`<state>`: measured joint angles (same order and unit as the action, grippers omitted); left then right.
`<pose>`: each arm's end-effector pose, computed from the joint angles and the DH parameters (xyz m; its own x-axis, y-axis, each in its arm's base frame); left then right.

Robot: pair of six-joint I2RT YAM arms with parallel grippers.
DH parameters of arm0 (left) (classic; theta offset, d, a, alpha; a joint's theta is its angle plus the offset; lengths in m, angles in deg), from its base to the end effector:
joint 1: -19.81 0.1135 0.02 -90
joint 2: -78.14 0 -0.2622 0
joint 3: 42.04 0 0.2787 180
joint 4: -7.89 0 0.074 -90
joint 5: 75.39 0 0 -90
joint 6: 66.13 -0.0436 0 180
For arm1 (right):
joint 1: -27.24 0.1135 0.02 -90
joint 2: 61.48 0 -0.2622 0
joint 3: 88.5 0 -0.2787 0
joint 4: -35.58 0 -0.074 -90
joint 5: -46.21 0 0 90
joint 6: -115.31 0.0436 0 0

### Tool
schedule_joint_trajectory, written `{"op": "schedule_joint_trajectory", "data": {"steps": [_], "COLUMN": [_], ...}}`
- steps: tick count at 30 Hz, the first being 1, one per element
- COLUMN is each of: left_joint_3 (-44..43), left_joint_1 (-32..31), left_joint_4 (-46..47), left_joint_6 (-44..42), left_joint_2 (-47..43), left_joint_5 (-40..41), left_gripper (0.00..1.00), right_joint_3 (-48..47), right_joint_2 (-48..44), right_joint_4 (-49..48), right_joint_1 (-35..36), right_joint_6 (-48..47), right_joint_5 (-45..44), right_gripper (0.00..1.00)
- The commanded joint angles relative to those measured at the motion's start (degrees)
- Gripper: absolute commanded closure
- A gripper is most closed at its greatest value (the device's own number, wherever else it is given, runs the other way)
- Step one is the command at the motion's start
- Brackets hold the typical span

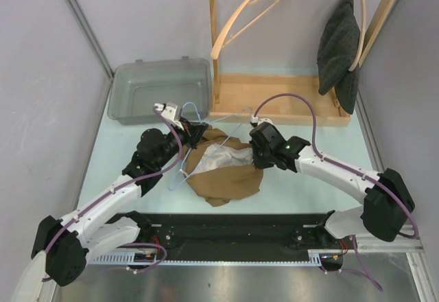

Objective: Place the skirt on the hanger

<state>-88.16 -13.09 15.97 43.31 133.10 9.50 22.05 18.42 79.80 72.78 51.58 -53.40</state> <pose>0.2181 -0.1457 0.2838 -0.2154 -0.2554 -0.9425 0.5770 0.7454 -0.3339 0.2263 0.2203 0.2256 -0.7939 -0.1860 -0.5788 -0.3175 0.9388 0.1338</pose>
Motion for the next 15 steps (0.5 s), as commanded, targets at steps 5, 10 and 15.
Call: {"op": "schedule_joint_trajectory", "data": {"steps": [5, 10, 15], "left_joint_3": [0.0, 0.0, 0.4], "left_joint_1": [-0.5, -0.7, -0.7], "left_joint_4": [4.1, 4.0, 2.6], "left_joint_6": [0.2, 0.2, 0.4], "left_joint_2": [0.1, 0.1, -1.7], "left_joint_5": [-0.7, -2.2, -3.2], "left_gripper": [1.0, 1.0, 1.0], "right_joint_3": [3.6, 5.5, 6.3], "right_joint_2": [-3.9, -2.7, -2.4], "right_joint_4": [5.1, 3.8, 1.5], "right_joint_1": [0.3, 0.3, 0.3], "right_joint_6": [2.7, 3.4, 4.0], "right_joint_5": [-0.9, -2.1, -4.1], "right_gripper": [0.91, 0.91, 0.83]}}
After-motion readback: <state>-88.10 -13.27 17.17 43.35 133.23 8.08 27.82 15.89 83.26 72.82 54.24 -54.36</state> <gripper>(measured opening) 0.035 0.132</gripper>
